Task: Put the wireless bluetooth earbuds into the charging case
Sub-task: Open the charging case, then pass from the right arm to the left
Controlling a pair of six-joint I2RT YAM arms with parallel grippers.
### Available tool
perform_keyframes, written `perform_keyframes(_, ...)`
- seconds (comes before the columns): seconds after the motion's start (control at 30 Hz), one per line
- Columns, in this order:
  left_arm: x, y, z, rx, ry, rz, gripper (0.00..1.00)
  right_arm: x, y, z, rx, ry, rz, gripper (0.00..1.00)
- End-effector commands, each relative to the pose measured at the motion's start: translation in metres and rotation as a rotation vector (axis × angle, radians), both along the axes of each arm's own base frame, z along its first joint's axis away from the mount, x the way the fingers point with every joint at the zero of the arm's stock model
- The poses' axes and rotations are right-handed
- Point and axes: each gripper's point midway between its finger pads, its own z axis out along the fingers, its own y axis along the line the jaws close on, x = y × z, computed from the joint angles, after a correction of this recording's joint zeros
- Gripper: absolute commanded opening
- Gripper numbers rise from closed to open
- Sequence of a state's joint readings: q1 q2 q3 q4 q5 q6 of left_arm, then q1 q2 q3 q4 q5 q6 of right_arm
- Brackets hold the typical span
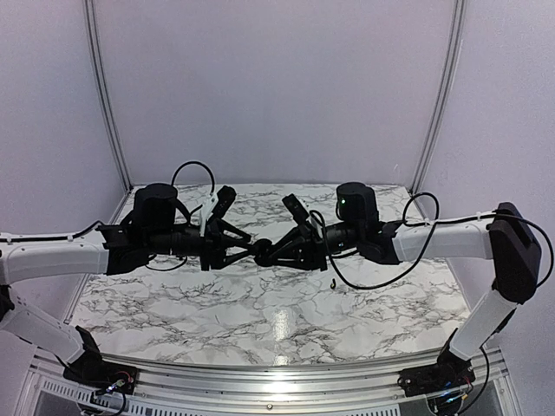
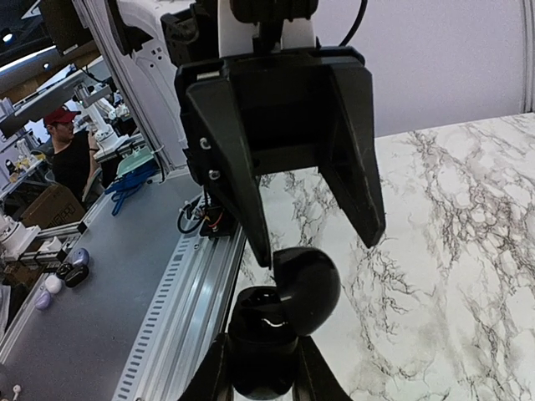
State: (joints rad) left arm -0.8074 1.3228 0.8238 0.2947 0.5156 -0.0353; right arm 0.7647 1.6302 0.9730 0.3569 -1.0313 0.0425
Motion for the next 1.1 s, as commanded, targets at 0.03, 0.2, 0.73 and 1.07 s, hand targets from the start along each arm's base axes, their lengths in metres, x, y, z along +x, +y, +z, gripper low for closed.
perform_keyframes(0.03,-0.008,0.004,0.018,-0.068,-0.071,-0.038,0.47,0.007,0.000,0.041,0.128,-0.029,-0.033,0.00)
perform_keyframes(0.2,-0.014,0.011,0.029,-0.135,-0.144,-0.031,0.53,0.018,-0.006,0.067,0.237,-0.039,-0.104,0.00)
perform_keyframes(0.73,-0.021,-0.015,0.065,-0.317,-0.222,-0.075,0.45,0.002,-0.003,0.096,0.435,-0.001,-0.084,0.00)
perform_keyframes(1.07,-0.019,-0.019,0.081,-0.413,-0.214,-0.042,0.40,-0.001,-0.001,0.094,0.445,0.006,-0.087,0.00)
